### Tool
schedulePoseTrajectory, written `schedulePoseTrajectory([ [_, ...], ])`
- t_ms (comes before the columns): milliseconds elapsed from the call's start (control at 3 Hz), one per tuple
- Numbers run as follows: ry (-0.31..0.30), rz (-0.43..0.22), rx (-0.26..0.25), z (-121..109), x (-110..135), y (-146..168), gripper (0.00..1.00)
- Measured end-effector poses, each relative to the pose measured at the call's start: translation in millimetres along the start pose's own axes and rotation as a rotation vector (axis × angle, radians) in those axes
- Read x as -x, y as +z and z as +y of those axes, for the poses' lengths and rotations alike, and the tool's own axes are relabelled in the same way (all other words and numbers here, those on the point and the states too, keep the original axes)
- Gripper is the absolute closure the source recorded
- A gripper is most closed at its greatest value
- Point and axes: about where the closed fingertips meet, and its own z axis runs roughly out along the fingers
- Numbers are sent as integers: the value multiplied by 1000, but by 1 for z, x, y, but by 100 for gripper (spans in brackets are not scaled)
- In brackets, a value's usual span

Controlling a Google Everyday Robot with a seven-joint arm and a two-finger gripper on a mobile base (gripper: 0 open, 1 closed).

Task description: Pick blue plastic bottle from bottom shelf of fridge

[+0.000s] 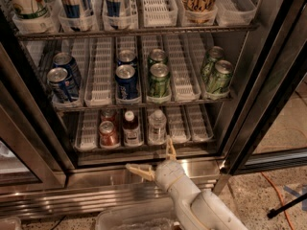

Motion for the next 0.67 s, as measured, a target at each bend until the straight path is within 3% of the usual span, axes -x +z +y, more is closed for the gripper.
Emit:
schedulePoseTrajectory([
  [333,0,0,0,0,0,0,1],
  [667,0,0,0,0,0,0,19],
])
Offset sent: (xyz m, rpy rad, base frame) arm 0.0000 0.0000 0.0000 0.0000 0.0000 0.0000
